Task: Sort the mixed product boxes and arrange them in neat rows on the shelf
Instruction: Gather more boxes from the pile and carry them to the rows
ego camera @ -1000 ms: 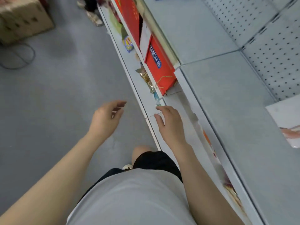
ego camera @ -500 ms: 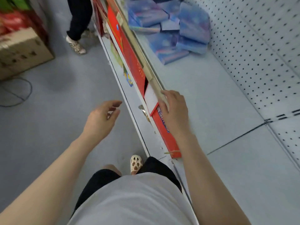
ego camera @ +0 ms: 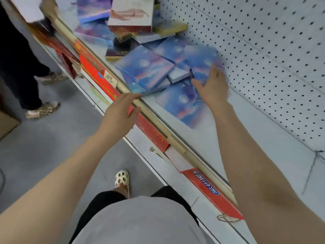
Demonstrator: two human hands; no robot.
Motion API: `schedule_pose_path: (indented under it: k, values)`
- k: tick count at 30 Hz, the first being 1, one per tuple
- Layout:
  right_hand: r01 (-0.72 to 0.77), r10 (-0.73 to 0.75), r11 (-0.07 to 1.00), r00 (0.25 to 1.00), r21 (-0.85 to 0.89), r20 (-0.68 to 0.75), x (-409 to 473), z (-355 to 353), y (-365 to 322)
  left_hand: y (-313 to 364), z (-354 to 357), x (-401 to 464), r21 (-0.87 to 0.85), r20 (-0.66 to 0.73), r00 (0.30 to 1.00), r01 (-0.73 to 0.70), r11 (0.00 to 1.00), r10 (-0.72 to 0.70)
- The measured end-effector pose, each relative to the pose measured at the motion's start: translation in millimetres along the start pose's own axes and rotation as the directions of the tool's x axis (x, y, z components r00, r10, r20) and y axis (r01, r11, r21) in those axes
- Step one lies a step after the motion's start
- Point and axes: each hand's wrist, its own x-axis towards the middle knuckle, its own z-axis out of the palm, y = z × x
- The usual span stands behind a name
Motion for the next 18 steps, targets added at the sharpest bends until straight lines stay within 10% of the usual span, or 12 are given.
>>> schedule_pose_path:
  k: [7, 12, 18]
  values:
    - [-0.166, 0.166, 0.950, 0.986, -0.266, -0.024, 15.1, 27.2, -21.9, -44.6, -24.9, 130.6, 0.157, 0.186, 0.963, -0.225, 0.962, 0.195]
    - [-0.044, 0.050, 0.996, 0.996, 0.072, -0.079, -31.6, 27.5, -18.6, -55.0, -2.3, 166.0, 0.411, 0.361, 0.925, -0.270, 0.871, 0.117]
    - [-0.214, 0.212, 0.974, 0.977, -0.076, -0.032, -65.9, 9.0, 7.2, -32.6, 4.7, 130.9, 0.512, 0.350, 0.899, -0.419, 0.750, 0.264]
